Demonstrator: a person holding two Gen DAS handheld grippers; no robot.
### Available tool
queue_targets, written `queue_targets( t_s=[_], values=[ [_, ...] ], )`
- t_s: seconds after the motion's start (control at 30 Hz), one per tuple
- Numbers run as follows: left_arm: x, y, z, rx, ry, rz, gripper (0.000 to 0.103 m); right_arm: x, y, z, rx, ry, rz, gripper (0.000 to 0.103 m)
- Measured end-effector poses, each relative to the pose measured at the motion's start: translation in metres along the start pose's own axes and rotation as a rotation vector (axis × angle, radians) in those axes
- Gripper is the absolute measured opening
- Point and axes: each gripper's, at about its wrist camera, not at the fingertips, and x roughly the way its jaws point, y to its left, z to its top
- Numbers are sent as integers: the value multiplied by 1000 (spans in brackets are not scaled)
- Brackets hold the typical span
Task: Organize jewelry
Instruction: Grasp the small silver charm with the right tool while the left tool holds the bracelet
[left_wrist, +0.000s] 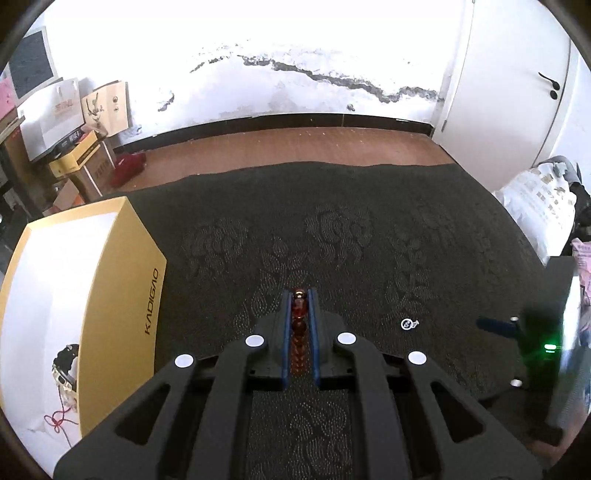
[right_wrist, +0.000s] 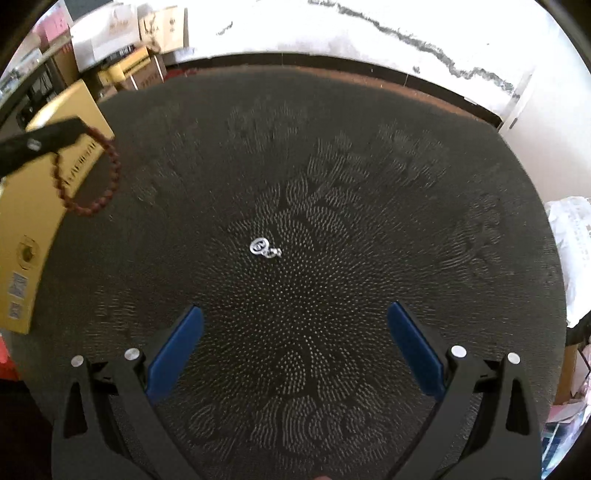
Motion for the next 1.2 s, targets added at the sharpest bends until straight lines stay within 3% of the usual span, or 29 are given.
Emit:
queue_targets(
  t_s=[0.07,0.3,0.4,0.47,0.5,0.57,0.63,0.73,1.2],
  values=[
    [0,4,-1,2,2,-5,8,13,-1,1,6,16,7,96],
    [-5,14,-3,-9,0,-32,8,23,-5,9,-80,-63,64,98],
    [-7,16,-3,-14,-1,-33,8,23,-7,13,-96,-99,81,92],
    [-8,18,-4,-16,-1,-31,8,18,-8,18,-92,-124,88,71],
    [-7,16,-3,-17,-1,-30,8,16,-10,22,-85,-129,81,53],
    [-7,15,-4,-17,1,-29,8,16,-11,25,-88,-130,85,43],
    [-6,14,-3,-16,4,-28,8,14,-5,25,-116,-131,93,25],
    [-6,12,-3,-14,5,-29,8,13,8,21,-168,-139,80,9],
    [-7,14,-2,-18,5,-20,8,-9,8,25,-137,-161,132,6]
  ],
)
